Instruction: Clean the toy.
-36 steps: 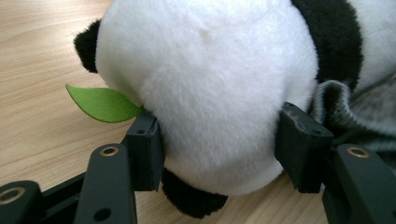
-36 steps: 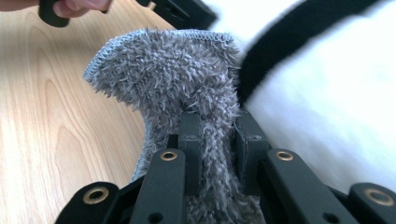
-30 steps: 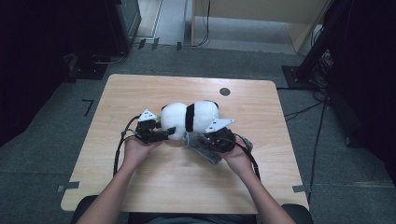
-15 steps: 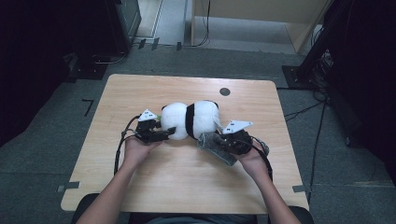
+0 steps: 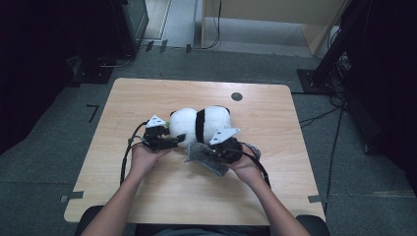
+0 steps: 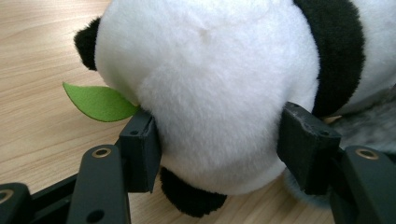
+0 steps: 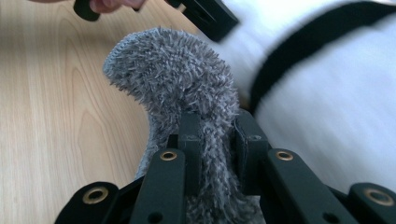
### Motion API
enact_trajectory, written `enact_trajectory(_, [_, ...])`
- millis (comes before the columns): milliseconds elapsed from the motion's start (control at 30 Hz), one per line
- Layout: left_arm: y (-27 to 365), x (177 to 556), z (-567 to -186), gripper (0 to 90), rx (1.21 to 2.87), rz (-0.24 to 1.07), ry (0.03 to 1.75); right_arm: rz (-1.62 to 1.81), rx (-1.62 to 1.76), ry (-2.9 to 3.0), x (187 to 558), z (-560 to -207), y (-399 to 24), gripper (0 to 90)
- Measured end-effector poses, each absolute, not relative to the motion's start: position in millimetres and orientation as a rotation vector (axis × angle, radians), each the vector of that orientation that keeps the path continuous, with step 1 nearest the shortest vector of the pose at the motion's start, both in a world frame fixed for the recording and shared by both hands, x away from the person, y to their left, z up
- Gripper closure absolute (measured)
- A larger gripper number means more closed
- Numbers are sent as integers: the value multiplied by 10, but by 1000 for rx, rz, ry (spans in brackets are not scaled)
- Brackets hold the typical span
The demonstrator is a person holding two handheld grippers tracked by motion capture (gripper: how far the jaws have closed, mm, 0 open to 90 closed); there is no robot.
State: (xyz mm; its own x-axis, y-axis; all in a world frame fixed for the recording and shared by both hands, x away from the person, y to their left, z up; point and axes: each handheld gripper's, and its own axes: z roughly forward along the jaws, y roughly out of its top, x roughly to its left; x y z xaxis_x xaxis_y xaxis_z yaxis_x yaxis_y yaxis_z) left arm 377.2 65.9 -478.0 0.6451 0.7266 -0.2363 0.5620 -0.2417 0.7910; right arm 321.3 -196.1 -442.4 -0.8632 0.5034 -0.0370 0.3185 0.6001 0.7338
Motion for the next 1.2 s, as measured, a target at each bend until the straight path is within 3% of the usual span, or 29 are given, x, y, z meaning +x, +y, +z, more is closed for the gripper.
enact_trajectory(267, [646, 3780, -4782, 345, 1921, 218, 1022, 1092, 626, 2647, 3426, -4517, -1541, 769])
enact_trajectory(467, [650, 3778, -4785, 335, 1921, 220, 1023, 1092, 680, 2634, 3513, -4557, -1480, 768])
enact_trajectory(1200, [657, 3781, -4792, 352, 1932, 219, 1009, 1096, 805, 2538, 3312, -4411, -2221, 767])
